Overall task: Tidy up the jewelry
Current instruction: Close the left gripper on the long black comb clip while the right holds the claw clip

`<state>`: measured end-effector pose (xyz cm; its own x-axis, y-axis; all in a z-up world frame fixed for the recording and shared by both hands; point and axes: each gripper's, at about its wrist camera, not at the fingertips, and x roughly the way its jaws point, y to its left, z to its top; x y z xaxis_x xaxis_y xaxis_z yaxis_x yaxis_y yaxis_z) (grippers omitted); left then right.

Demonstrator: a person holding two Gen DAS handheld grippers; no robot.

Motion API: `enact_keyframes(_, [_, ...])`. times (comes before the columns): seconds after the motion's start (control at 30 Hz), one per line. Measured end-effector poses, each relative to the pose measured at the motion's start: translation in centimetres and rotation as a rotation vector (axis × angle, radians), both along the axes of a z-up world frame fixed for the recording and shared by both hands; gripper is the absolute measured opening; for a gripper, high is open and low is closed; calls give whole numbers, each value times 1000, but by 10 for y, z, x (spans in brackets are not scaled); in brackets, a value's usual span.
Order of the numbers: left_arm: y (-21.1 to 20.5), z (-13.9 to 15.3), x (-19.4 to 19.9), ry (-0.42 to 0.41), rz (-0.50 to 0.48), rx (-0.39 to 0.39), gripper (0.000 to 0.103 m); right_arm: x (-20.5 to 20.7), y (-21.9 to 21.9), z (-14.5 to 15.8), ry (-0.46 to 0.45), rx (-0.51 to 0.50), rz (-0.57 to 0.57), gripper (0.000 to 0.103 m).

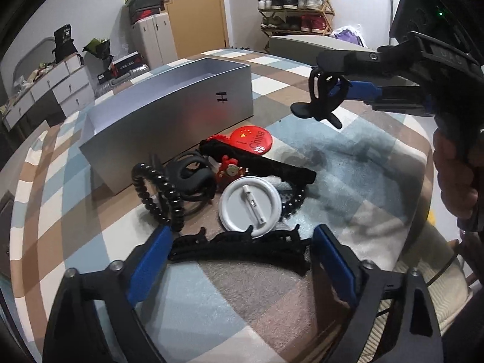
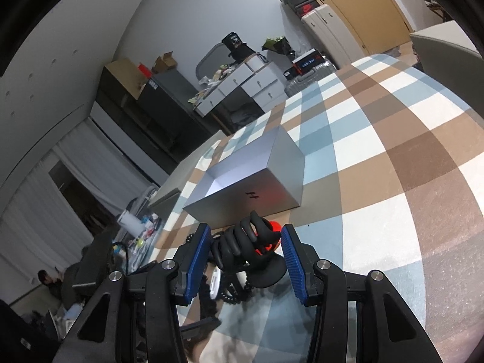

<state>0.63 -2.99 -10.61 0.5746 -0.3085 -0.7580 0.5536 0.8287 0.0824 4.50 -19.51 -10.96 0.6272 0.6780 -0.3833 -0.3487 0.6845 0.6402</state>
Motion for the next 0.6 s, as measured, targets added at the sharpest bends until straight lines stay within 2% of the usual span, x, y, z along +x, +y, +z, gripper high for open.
enact_keyframes(0.2, [0,1,-6,7,-16,-8,87,-1,0,1,-1,6,1,47])
enact_keyframes(0.3, [1,4,-8,25,-12,-36,86,-1,-2,2,-4,23,2,47])
enact_keyframes(0.33, [3,6,-10,20,-6,-45,83,-1,-2,2,-4,30,2,47])
enact_keyframes(0.37, [4,8,-12,12,-2,-51,69,0,-3,2,-2,43,5,47])
enact_keyframes(0.4, [4,10,-12,10,3,-54,61,0,-3,3,-2,53,7,47])
enact_keyframes(0.6, [10,6,-6,43,25,-99,60,-1,2,10,-11,51,13,47])
